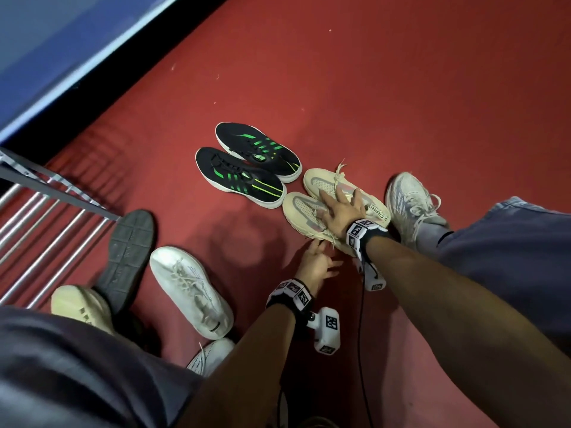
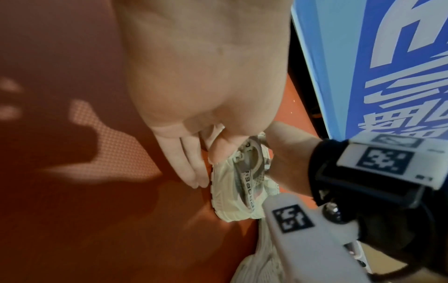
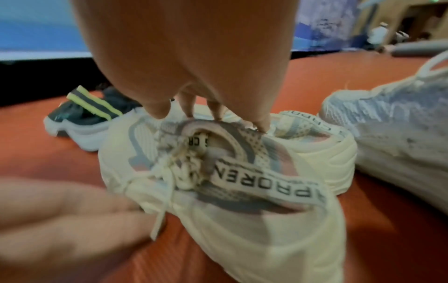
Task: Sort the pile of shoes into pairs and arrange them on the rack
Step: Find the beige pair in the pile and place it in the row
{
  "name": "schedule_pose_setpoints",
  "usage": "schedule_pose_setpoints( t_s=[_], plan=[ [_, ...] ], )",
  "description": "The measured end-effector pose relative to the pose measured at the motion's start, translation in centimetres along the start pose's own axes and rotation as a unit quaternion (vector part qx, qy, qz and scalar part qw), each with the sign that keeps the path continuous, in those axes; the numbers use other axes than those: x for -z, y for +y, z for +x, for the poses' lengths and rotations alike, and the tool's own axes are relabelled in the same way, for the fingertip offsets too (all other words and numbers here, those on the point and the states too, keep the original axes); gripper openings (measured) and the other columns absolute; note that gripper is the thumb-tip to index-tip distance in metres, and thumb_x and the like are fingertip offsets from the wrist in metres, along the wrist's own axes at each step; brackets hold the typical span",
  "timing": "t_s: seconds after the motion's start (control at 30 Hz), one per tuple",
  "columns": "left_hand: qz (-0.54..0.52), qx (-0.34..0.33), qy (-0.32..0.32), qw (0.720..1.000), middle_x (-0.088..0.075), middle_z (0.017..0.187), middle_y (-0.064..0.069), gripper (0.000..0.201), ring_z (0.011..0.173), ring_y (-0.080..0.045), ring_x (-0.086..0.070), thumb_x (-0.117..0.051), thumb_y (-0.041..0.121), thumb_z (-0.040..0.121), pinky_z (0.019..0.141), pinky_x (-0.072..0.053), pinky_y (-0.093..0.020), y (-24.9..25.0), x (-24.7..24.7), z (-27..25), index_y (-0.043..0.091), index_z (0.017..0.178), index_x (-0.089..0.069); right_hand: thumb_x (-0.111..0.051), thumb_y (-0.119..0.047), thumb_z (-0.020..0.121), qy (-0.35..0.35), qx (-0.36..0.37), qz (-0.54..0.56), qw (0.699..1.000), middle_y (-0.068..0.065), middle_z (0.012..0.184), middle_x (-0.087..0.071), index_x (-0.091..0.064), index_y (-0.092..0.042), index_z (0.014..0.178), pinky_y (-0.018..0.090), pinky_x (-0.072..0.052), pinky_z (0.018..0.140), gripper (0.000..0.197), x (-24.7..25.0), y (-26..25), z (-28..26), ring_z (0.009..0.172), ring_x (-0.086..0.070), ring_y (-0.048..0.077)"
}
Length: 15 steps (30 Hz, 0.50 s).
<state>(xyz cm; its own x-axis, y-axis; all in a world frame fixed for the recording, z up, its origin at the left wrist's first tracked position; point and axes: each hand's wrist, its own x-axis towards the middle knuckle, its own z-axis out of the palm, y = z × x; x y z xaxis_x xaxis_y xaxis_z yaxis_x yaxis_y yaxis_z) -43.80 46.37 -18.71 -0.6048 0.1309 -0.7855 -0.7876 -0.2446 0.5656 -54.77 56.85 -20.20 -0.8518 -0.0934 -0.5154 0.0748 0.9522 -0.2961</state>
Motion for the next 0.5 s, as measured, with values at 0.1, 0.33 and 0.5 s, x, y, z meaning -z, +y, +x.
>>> schedule_pose_setpoints(
  t_s=[0.1, 0.33, 0.5],
  plan=[
    [0.058, -0.002, -0.001, 0.998, -0.043, 0.146, 0.013, 0.074, 0.080, -0.016, -0.067, -0.028, -0.016, 0.092, 0.074, -0.054, -0.032, 0.3, 1.0, -0.1, 0.024, 0.154, -0.033, -0.028, -0.058, 0.097, -0.002, -0.016, 0.066, 0.998, -0.007, 0.164, -0.018, -0.024, -0.049, 0.151, 0.055, 0.006, 0.121, 0.055, 0.5, -0.3, 0.5, 0.148, 0.023, 0.036],
    [0.111, -0.076, 0.048, 0.990, -0.070, 0.098, -0.001, 0.030, 0.068, -0.022, -0.069, -0.066, 0.015, 0.088, 0.057, -0.058, -0.030, 3.0, 7.8, -1.4, 0.033, 0.113, -0.068, -0.046, -0.043, 0.098, 0.122, -0.018, 0.172, 0.977, -0.002, 0.159, -0.034, -0.048, -0.036, 0.144, 0.043, -0.018, 0.122, 0.046, 2.6, -3.8, -1.4, 0.148, -0.023, 0.029],
    [0.098, -0.267, 0.157, 0.946, -0.071, 0.085, 0.001, 0.054, 0.060, -0.018, -0.061, -0.040, -0.018, 0.088, 0.052, -0.054, -0.025, 9.1, 11.3, -6.8, 0.018, 0.121, -0.062, -0.054, -0.031, 0.093, 0.224, 0.079, 0.304, 0.923, 0.002, 0.134, -0.059, -0.064, -0.024, 0.126, 0.041, -0.040, 0.109, 0.035, 6.1, -12.4, -6.2, 0.126, -0.051, 0.024]
  ],
)
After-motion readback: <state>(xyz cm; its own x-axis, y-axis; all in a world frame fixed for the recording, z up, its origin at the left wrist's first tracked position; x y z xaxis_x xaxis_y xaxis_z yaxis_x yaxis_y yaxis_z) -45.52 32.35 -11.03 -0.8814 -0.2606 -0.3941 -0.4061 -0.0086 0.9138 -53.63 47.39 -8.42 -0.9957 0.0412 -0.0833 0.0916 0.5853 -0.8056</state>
